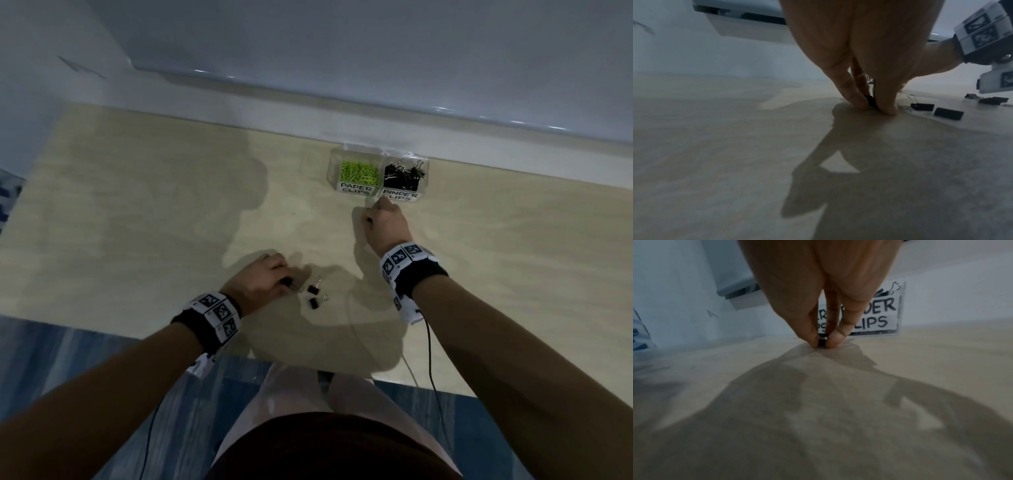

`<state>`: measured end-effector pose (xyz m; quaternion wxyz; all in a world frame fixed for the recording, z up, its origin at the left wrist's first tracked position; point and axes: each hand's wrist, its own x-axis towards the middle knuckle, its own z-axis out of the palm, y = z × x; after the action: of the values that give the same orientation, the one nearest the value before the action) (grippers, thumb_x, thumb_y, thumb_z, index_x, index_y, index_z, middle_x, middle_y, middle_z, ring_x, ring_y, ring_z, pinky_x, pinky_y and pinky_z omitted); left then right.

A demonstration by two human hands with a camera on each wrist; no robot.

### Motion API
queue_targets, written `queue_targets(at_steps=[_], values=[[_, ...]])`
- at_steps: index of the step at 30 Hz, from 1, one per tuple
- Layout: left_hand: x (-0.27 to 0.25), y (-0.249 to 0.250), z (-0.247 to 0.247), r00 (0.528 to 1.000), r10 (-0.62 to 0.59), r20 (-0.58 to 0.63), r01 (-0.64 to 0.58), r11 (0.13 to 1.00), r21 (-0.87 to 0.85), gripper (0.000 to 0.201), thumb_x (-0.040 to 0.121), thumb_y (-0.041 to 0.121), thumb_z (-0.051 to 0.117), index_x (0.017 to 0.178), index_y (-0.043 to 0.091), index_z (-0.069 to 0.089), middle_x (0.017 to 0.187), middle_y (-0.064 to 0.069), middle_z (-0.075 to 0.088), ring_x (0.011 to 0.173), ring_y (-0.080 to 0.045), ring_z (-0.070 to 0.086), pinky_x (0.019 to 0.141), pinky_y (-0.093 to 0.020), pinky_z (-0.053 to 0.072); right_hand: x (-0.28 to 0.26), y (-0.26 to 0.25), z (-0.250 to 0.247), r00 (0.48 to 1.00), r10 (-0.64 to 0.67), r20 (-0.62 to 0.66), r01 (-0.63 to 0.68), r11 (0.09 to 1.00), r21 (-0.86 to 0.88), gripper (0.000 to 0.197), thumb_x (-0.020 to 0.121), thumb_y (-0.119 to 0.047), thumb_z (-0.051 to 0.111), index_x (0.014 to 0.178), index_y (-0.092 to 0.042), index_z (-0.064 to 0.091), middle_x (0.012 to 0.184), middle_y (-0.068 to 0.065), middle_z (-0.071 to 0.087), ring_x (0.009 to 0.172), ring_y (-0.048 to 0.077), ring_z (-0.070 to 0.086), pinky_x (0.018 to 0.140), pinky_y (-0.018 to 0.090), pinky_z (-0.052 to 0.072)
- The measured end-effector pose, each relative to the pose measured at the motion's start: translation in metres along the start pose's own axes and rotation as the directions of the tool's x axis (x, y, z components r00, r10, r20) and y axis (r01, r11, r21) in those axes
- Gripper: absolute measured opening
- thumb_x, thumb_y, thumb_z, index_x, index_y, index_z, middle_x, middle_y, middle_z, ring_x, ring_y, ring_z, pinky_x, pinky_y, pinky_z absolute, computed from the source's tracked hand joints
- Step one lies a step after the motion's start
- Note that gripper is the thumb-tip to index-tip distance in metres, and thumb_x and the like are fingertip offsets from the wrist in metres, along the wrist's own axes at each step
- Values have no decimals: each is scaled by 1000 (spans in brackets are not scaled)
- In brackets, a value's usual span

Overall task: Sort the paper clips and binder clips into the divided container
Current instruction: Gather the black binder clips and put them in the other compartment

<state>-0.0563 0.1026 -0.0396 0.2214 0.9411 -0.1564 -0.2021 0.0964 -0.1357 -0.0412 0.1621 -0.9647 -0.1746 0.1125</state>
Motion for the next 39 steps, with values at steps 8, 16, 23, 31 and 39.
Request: queue_targets(at_steps=[8,16,23,31,39], values=[[32,10,-27,995,-83,55,84,996,-32,22,87,31,61,101,14,63,104,-5,58,96,-23,56,86,-31,44,-18,23,-15,991,80,-112,-55,976,210,14,71,0,58,72,-2,72,81,17,61,67,32,59,62,29,49],[140,85,-98,965,-49,-258,-7,977,-211,18,84,25,67,95,10,67,90,-1,66,75,-9,56,67,-15,40,17,46,-81,929,128,-347,-25,958,286,17,74,1,63,82,-8,75,87,13,66,70,17,58,68,18,43],[219,126,-108,977,-35,-210,31,999,-22,22,83,21,63,98,5,65,95,-17,67,88,-32,63,78,-38,51,49,57,-87,975,30,-221,12,982,188,20,74,0,60,86,-7,75,92,20,64,80,31,62,71,27,47],[219,120,-95,975,38,-219,-33,999,27,28,86,11,58,114,12,61,109,-16,57,95,-30,57,82,-32,45,-14,87,-90,966,-39,-257,107,961,257,31,76,9,53,97,-7,70,99,11,66,82,21,63,74,28,55],[94,64,-46,993,95,70,-90,994,-64,26,82,10,65,108,15,63,103,-6,48,89,-16,48,81,-31,44,-120,104,-51,984,-40,174,12,987,160,42,70,12,52,90,-20,70,103,-5,55,99,17,54,86,30,52]])
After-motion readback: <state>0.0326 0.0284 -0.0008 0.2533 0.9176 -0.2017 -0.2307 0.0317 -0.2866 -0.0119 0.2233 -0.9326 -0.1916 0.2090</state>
